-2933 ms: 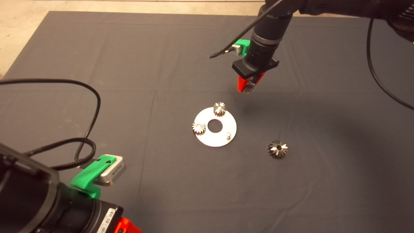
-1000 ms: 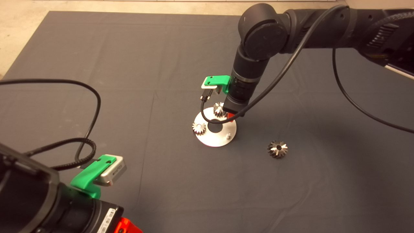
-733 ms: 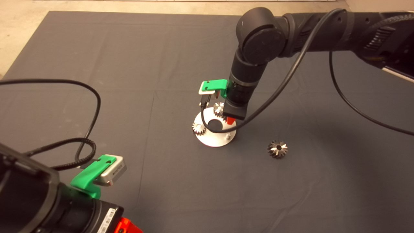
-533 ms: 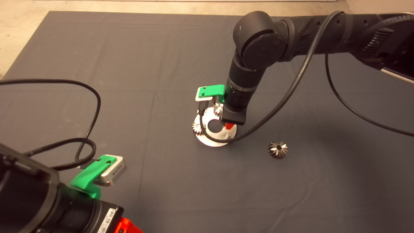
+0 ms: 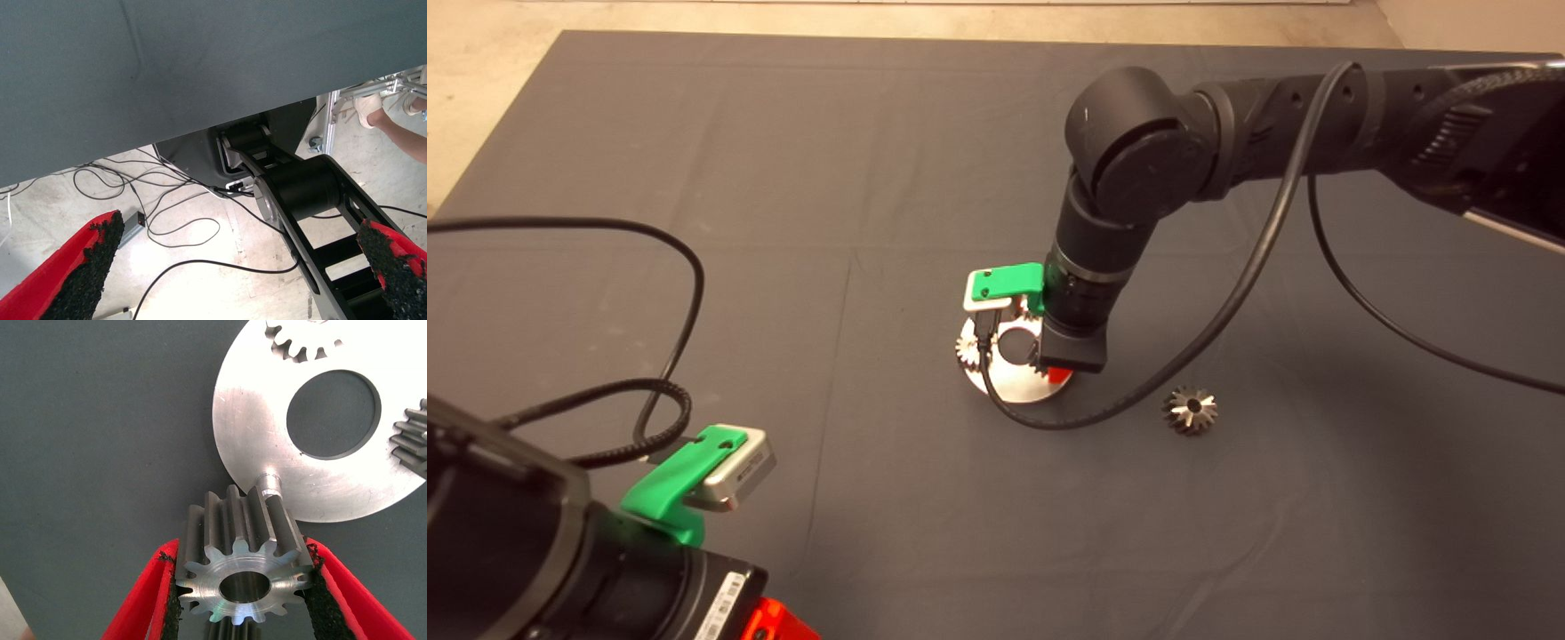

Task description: Remove an incorrectly installed larger gear and replace it with the correct smaller gear

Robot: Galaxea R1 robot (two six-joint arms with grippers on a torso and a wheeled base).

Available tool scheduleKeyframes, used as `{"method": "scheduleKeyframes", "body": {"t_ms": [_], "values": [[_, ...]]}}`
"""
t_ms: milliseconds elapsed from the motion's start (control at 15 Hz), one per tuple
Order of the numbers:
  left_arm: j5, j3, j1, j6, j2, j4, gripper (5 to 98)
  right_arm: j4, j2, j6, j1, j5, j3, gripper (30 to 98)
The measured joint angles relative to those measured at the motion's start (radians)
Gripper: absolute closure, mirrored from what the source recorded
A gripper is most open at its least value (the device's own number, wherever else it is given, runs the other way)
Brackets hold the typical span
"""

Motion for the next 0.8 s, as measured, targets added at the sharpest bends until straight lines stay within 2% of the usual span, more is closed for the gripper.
{"method": "scheduleKeyframes", "body": {"t_ms": [400, 800], "values": [[0.0, 0.0, 0.0, 0.0, 0.0, 0.0, 12.7, -0.007, -0.005, -0.002, -0.04, 0.0, -0.032, 86.2], [0.0, 0.0, 0.0, 0.0, 0.0, 0.0, 12.7, -0.053, -0.008, -0.003, -0.061, 0.0, -0.042, 86.3]]}}
